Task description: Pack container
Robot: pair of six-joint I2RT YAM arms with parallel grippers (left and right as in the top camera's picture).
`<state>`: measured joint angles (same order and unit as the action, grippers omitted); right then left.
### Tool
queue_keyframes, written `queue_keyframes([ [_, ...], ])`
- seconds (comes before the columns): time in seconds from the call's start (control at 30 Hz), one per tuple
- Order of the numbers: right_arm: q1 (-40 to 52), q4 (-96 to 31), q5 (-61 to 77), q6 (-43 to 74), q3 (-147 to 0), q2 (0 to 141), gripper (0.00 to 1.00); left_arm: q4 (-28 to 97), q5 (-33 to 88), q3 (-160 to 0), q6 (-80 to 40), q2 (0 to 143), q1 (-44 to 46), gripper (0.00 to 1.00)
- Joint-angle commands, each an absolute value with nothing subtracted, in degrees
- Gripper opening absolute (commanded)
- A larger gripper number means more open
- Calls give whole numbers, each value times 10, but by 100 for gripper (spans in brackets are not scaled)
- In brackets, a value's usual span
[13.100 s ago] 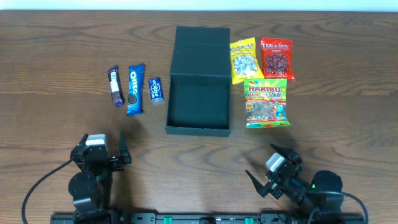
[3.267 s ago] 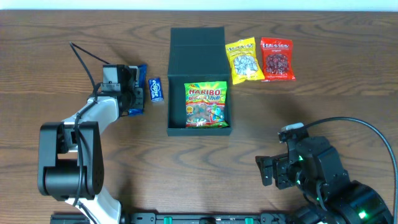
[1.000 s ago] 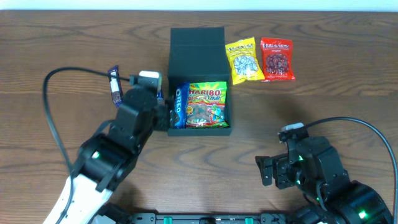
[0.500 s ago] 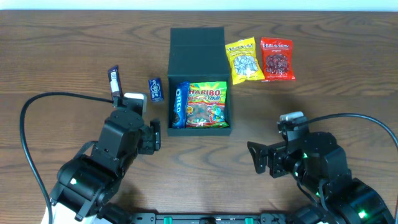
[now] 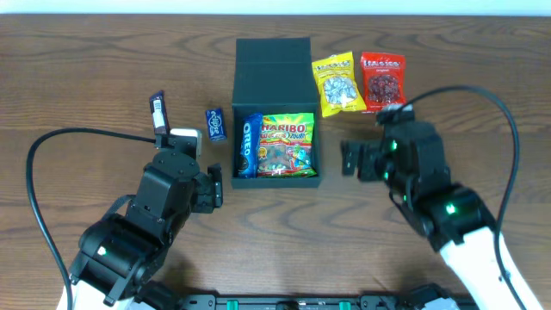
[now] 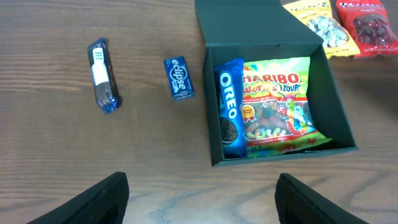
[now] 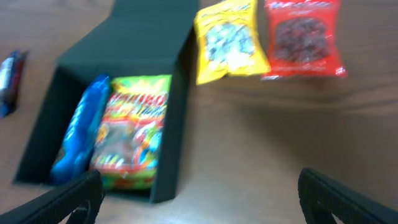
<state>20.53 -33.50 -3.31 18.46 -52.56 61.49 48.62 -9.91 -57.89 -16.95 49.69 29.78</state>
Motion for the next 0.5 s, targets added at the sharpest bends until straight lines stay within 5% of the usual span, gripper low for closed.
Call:
queue_keyframes([
  [0.0, 168, -324, -45, 149, -573, 655, 99, 485, -112, -587, -178, 494, 296, 77],
  [0.47, 40, -145, -70, 70, -637, 895, 99, 480, -112, -587, -178, 494, 296, 82],
])
